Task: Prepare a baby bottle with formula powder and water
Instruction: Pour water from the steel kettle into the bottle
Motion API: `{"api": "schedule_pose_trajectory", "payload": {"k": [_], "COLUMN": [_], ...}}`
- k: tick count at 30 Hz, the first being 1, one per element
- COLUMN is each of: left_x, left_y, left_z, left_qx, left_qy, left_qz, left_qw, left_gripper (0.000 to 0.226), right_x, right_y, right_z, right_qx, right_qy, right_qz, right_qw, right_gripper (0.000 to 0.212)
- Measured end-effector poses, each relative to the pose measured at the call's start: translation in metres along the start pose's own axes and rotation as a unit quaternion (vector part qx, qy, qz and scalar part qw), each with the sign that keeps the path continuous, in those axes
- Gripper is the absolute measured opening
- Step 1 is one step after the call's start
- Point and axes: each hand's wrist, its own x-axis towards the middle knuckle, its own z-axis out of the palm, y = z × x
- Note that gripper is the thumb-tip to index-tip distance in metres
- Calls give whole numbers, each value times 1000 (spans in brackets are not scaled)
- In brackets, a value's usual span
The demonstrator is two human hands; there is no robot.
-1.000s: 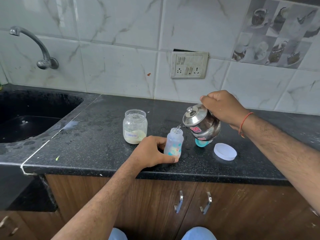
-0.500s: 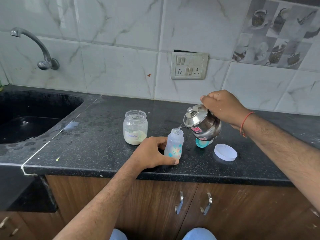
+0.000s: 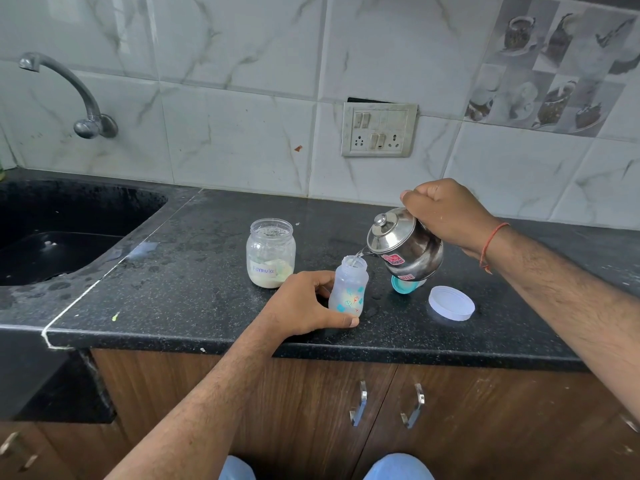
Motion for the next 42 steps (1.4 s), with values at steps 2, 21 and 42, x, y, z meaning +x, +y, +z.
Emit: {"api": "schedule_pose_trajectory", "payload": {"k": [2,21,42], "left_x": [0,0,0], "left_y": [0,-2,-1], "left_z": [0,0,-1], "left_qx": [1,8,1], "left_qy": [1,-6,-5], "left_qz": [1,-3,-7], "left_qw": [1000,1000,1000], "left_gripper": [47,60,57], "right_x": [-1,1,1], "right_y": [-1,-3,-8], "right_z": [-1,-5,-10], "right_qx": [-5,-16,-49], "right_qy": [0,0,-5], "right_qz": [-4,-12,-14], "right_qw": [1000,1000,999], "right_gripper": [55,55,48]}}
